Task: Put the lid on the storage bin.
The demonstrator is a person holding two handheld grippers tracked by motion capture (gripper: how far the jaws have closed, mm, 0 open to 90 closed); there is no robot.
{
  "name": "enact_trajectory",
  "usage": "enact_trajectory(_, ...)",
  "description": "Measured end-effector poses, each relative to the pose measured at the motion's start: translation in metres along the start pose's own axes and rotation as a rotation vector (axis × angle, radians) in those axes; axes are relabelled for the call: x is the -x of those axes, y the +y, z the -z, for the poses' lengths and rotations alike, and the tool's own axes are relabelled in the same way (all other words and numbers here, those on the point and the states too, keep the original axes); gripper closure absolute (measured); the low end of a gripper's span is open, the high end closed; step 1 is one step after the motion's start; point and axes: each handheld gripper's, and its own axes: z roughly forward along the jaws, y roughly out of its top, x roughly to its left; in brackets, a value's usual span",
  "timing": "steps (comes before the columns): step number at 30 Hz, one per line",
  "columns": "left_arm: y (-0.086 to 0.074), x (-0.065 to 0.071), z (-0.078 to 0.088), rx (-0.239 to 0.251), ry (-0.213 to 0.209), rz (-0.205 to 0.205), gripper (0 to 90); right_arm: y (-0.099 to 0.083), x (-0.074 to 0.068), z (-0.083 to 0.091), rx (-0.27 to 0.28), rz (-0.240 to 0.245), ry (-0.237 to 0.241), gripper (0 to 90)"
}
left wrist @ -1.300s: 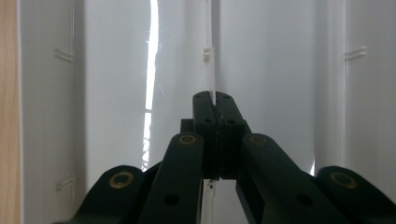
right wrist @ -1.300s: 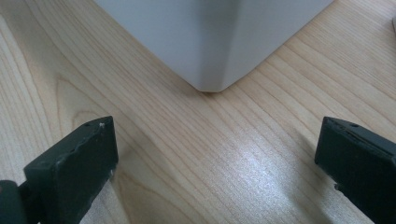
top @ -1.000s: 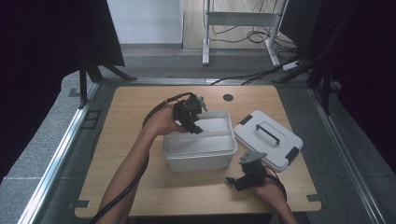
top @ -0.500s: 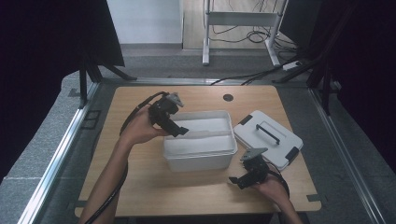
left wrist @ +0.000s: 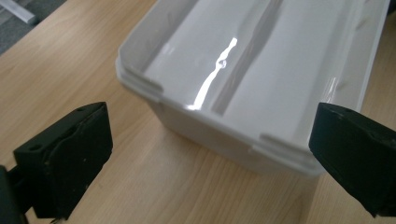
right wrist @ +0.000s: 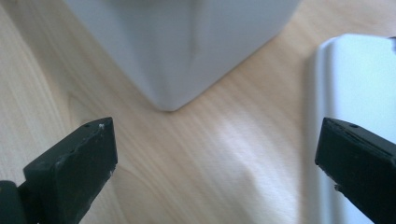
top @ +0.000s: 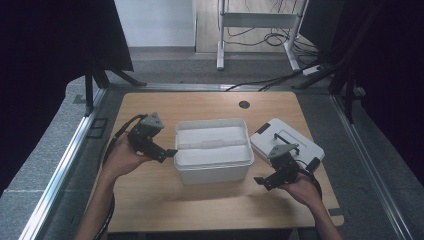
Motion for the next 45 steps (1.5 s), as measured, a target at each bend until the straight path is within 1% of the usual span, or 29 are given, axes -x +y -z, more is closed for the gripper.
enact_trajectory(1, -0.006, 0.001, -0.001, 0.002, 0.003, 0.008, 0.0, 0.002, 0.003, 0.002, -0.003, 0.000, -0.008, 0.0)
enact_trajectory(3, -0.019, 0.004, -0.004, 0.008, 0.013, 0.019, 0.0, 0.007, 0.010, 0.007, -0.020, -0.017, -0.019, 0.5)
enact_trajectory(5, -0.033, 0.008, -0.010, 0.009, 0.031, 0.031, 0.0, 0.011, 0.015, 0.010, -0.031, -0.026, -0.030, 2.0)
enact_trajectory(6, -0.038, 0.009, -0.012, 0.010, 0.033, 0.036, 0.0, 0.014, 0.018, 0.011, -0.040, -0.025, -0.041, 2.3)
enact_trajectory(8, -0.052, 0.014, -0.020, 0.018, 0.044, 0.052, 0.0, 0.019, 0.024, 0.015, -0.044, -0.023, -0.061, 2.3)
enact_trajectory(11, -0.069, 0.021, -0.032, 0.030, 0.046, 0.075, 0.0, 0.028, 0.037, 0.020, -0.067, -0.019, -0.096, 2.2)
enact_trajectory(15, -0.088, 0.030, -0.049, 0.032, 0.047, 0.099, 0.0, 0.037, 0.056, 0.025, -0.086, -0.029, -0.146, 3.2)
enact_trajectory(17, -0.097, 0.035, -0.058, 0.038, 0.053, 0.111, 0.0, 0.040, 0.065, 0.025, -0.108, -0.036, -0.171, 4.9)
enact_trajectory(19, -0.104, 0.039, -0.066, 0.033, 0.059, 0.119, 0.0, 0.041, 0.074, 0.025, -0.122, -0.043, -0.191, 8.8)
enact_trajectory(20, -0.108, 0.041, -0.070, 0.030, 0.071, 0.122, 0.0, 0.042, 0.079, 0.024, -0.133, -0.051, -0.197, 10.0)
enact_trajectory(21, -0.111, 0.043, -0.073, 0.032, 0.075, 0.123, 0.0, 0.042, 0.084, 0.022, -0.150, -0.061, -0.205, 13.0)
enact_trajectory(23, -0.117, 0.046, -0.078, 0.044, 0.069, 0.135, 0.0, 0.042, 0.092, 0.019, -0.174, -0.069, -0.223, 14.0)
enact_trajectory(25, -0.123, 0.050, -0.084, 0.051, 0.062, 0.148, 0.0, 0.040, 0.102, 0.015, -0.211, -0.080, -0.229, 19.7)
enact_trajectory(27, -0.126, 0.053, -0.089, 0.033, 0.064, 0.143, 0.0, 0.039, 0.109, 0.010, -0.253, -0.094, -0.237, 25.0)
enact_trajectory(28, -0.127, 0.055, -0.092, 0.015, 0.069, 0.135, 0.0, 0.039, 0.111, 0.008, -0.271, -0.103, -0.238, 29.2)
enact_trajectory(29, -0.127, 0.056, -0.093, 0.006, 0.064, 0.135, 0.0, 0.038, 0.114, 0.005, -0.292, -0.094, -0.242, 33.3)
enact_trajectory(30, -0.126, 0.057, -0.093, 0.013, 0.071, 0.133, 0.0, 0.037, 0.117, 0.002, -0.308, -0.094, -0.250, 37.8)
enact_trajectory(31, -0.126, 0.058, -0.093, 0.005, 0.081, 0.128, 0.0, 0.037, 0.119, -0.001, -0.322, -0.092, -0.249, 44.3)
enact_trajectory(32, -0.126, 0.058, -0.093, 0.006, 0.074, 0.134, 0.0, 0.036, 0.122, -0.003, -0.342, -0.091, -0.236, 49.8)
enact_trajectory(33, -0.126, 0.057, -0.094, 0.001, 0.060, 0.144, 0.0, 0.036, 0.124, -0.006, -0.362, -0.082, -0.233, 54.7)
enact_trajectory(35, -0.126, 0.056, -0.094, -0.001, 0.051, 0.152, 0.0, 0.036, 0.127, -0.009, -0.396, -0.074, -0.235, 64.0)
enact_trajectory(36, -0.126, 0.056, -0.094, -0.004, 0.048, 0.155, 0.0, 0.037, 0.129, -0.010, -0.419, -0.070, -0.214, 71.6)
enact_trajectory(38, -0.126, 0.056, -0.094, -0.003, 0.047, 0.155, 0.0, 0.038, 0.132, -0.011, -0.443, -0.068, -0.199, 81.3)
enact_trajectory(41, -0.126, 0.056, -0.094, -0.002, 0.047, 0.156, 0.0, 0.041, 0.137, -0.010, -0.475, -0.081, -0.176, 83.7)
enact_trajectory(42, -0.126, 0.055, -0.094, -0.003, 0.046, 0.156, 0.0, 0.041, 0.139, -0.009, -0.481, -0.082, -0.161, 83.8)
enact_trajectory(43, -0.126, 0.055, -0.094, -0.003, 0.046, 0.156, 0.0, 0.041, 0.141, -0.007, -0.486, -0.076, -0.145, 83.8)
enact_trajectory(44, -0.126, 0.055, -0.094, -0.003, 0.046, 0.156, 0.0, 0.041, 0.141, -0.006, -0.487, -0.073, -0.144, 83.8)
enact_trajectory(45, -0.126, 0.055, -0.094, -0.003, 0.046, 0.156, 0.0, 0.042, 0.141, -0.003, -0.486, -0.067, -0.132, 83.8)
